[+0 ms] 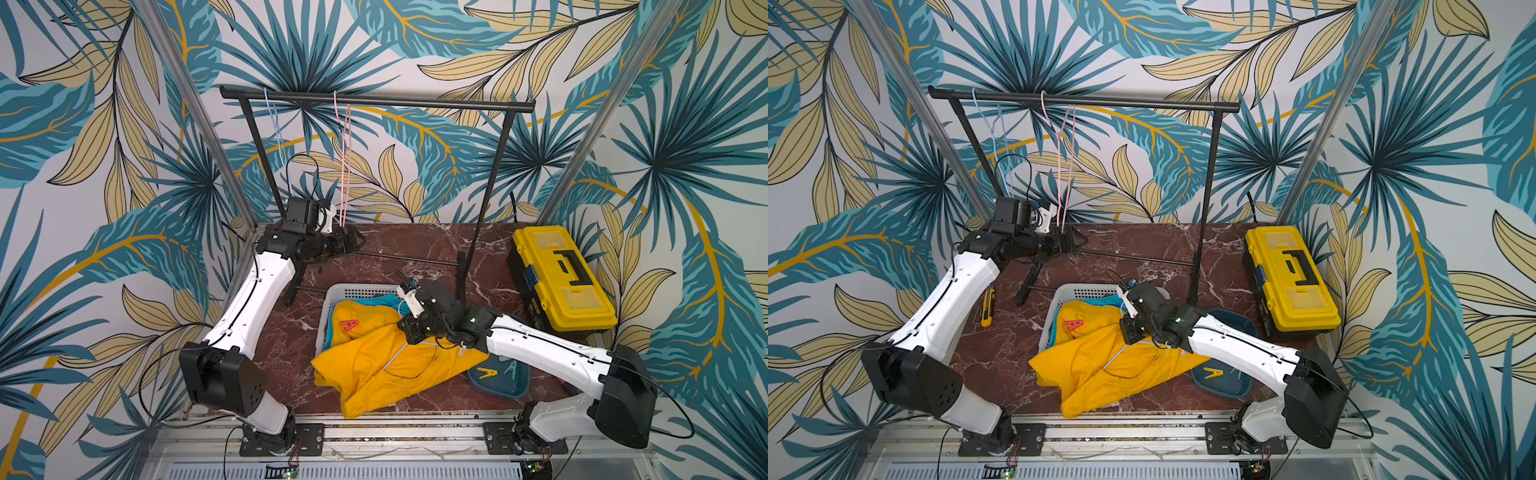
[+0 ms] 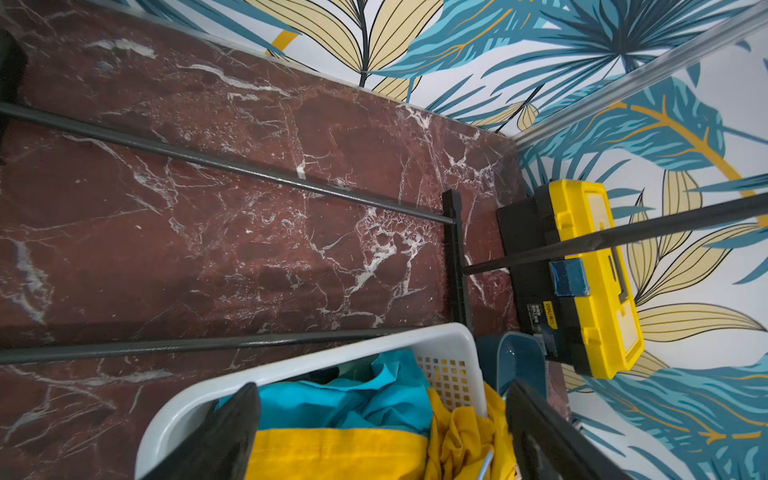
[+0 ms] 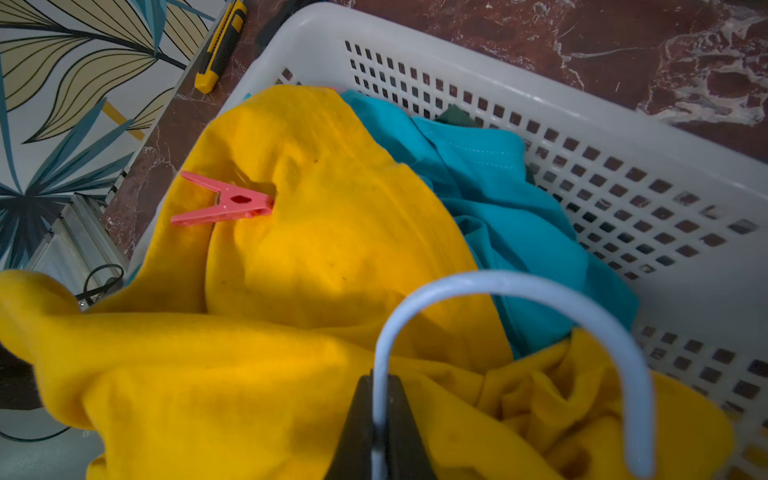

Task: Remove the clothespins securing t-shirts to the hanger
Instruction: Remove the clothespin from the basket.

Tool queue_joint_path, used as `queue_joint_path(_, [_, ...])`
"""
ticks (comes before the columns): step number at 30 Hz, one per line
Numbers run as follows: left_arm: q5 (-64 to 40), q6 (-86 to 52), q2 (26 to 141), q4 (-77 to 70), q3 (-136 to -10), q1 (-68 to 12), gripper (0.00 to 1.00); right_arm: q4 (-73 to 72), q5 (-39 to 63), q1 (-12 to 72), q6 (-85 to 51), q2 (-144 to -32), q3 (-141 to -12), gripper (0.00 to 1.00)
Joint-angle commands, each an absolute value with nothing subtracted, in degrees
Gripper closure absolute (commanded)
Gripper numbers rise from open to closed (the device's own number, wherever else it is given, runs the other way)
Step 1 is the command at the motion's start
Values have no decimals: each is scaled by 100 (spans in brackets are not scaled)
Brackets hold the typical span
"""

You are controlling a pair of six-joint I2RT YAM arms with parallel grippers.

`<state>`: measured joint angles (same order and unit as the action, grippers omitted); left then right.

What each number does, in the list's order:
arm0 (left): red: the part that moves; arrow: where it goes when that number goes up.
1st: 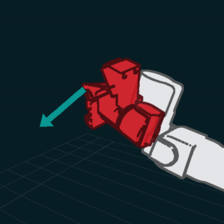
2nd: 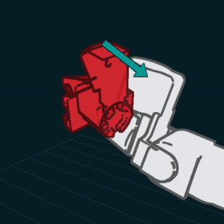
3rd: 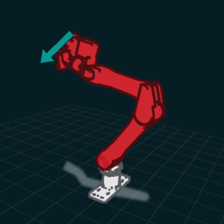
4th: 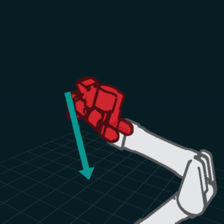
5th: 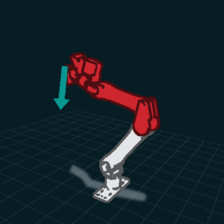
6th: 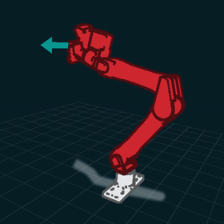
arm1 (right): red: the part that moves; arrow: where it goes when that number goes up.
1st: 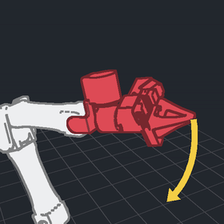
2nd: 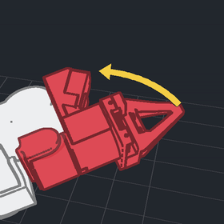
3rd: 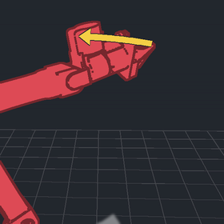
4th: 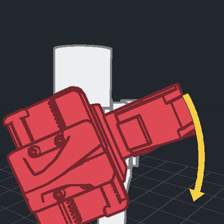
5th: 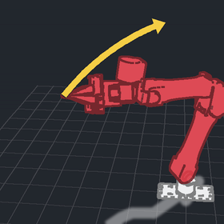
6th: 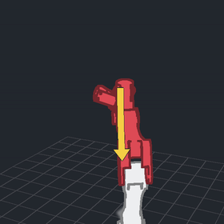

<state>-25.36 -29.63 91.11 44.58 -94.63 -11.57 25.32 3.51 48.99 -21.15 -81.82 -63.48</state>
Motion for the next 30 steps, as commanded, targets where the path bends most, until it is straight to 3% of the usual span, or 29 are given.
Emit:
queue_joint_path(1, [-2838,-3458,9158,4641,-9758,-1151,4,3761,504,4865,-2240,-8257,-6828,100])
queue_joint_path(6, [-3097,-3411,8782,5309,-9374,-1169,5,4024,916,4725,-2152,-8649,-6949,100])
queue_joint_path(17, [-3354,-1664,7699,7122,-8678,-1125,6,3726,1568,4641,-2147,-8916,-6876,100])
queue_joint_path(24, [-2512,-858,7236,7496,-7852,-1134,15,3661,1757,4641,-2265,-9129,-6981,100])
queue_joint_path(30, [-2060,-521,7762,7574,-8199,-1234,26,3638,1901,4645,-2197,-9239,-7016,100])
